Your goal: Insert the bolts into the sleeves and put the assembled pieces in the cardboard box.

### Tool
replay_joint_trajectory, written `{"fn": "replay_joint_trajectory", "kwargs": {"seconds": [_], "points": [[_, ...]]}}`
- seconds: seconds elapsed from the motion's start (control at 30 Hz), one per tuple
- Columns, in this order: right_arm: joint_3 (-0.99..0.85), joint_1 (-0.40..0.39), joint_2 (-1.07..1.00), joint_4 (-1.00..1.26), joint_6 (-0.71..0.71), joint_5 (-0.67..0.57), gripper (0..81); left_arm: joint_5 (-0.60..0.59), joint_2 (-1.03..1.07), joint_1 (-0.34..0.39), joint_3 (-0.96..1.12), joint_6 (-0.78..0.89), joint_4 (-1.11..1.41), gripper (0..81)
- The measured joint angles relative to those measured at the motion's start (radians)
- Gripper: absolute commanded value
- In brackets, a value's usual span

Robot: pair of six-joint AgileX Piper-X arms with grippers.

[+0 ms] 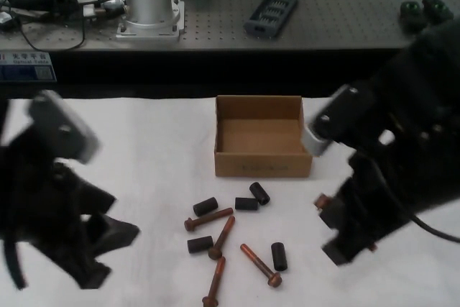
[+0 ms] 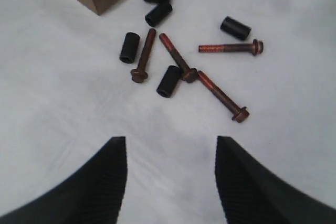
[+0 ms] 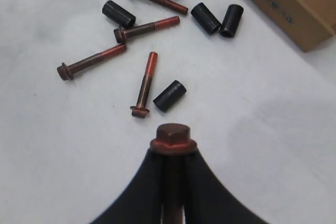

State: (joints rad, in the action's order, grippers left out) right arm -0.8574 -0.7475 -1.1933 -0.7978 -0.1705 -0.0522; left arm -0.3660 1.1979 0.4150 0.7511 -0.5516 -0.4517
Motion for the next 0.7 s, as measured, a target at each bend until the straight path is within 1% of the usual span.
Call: {"fn": "replay_joint_trajectory", "kwargs": {"seconds": [0.03,0.07,0.13,0.2,0.23,0.33,0.37,0.5,0.6,0.7], "points": [[0.041,0.0,0.063,-0.011,0.007,-0.002,1.7,0.022,0.007,0.0,0.029,-0.017,0.001,38.0],[0.045,0.0,0.063,-0.011,0.014,-0.001,1.7,0.027,0.037,0.022,0.035,-0.021,0.001,38.0],[0.08,0.0,0.129,-0.022,0.022,-0.001,1.7,0.051,0.109,0.058,0.087,-0.041,-0.009,38.0],[0.108,0.0,0.189,-0.036,0.035,-0.003,1.7,0.1,0.193,0.086,0.195,-0.097,-0.058,38.0],[0.128,0.0,0.242,-0.051,0.04,-0.002,1.7,0.1,0.193,0.088,0.195,-0.097,-0.063,38.0],[0.141,0.0,0.304,-0.069,0.058,-0.002,1.7,0.17,0.308,0.12,0.281,-0.165,-0.109,38.0],[0.141,0.0,0.307,-0.069,0.059,-0.002,1.7,0.187,0.345,0.128,0.307,-0.188,-0.124,37.4],[0.144,0.0,0.35,-0.074,0.06,-0.004,1.7,0.21,0.452,0.14,0.393,-0.246,-0.189,30.5],[0.144,0.0,0.353,-0.074,0.062,-0.004,1.7,0.213,0.49,0.14,0.416,-0.262,-0.209,32.5],[0.146,0.0,0.353,-0.078,0.062,-0.004,1.7,0.212,0.526,0.14,0.428,-0.264,-0.21,37.9]]}}
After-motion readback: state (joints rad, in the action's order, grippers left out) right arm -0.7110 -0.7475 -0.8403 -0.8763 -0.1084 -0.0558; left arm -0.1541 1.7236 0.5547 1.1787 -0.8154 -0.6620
